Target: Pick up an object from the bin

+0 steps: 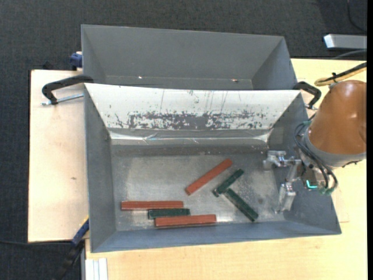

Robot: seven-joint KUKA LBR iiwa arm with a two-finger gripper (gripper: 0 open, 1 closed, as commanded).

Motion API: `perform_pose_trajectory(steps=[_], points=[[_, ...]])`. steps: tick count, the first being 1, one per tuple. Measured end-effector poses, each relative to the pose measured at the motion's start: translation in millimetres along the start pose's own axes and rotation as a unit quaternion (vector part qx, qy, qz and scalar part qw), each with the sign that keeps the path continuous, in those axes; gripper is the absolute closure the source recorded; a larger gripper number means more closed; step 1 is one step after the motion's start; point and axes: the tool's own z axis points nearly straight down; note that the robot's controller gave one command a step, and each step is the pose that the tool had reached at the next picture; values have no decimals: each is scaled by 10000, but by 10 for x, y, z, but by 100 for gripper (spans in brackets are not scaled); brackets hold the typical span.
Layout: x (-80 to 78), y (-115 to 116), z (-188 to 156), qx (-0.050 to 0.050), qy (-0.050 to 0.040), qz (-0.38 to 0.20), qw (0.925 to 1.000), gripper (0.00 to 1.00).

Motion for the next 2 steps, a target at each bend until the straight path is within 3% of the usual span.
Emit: perform_pose_trajectory(steps=[1, 2], points=[[-2, 3, -1, 0, -2, -3, 10000, 0], [-105, 426, 351, 10, -20, -276, 9996, 0]])
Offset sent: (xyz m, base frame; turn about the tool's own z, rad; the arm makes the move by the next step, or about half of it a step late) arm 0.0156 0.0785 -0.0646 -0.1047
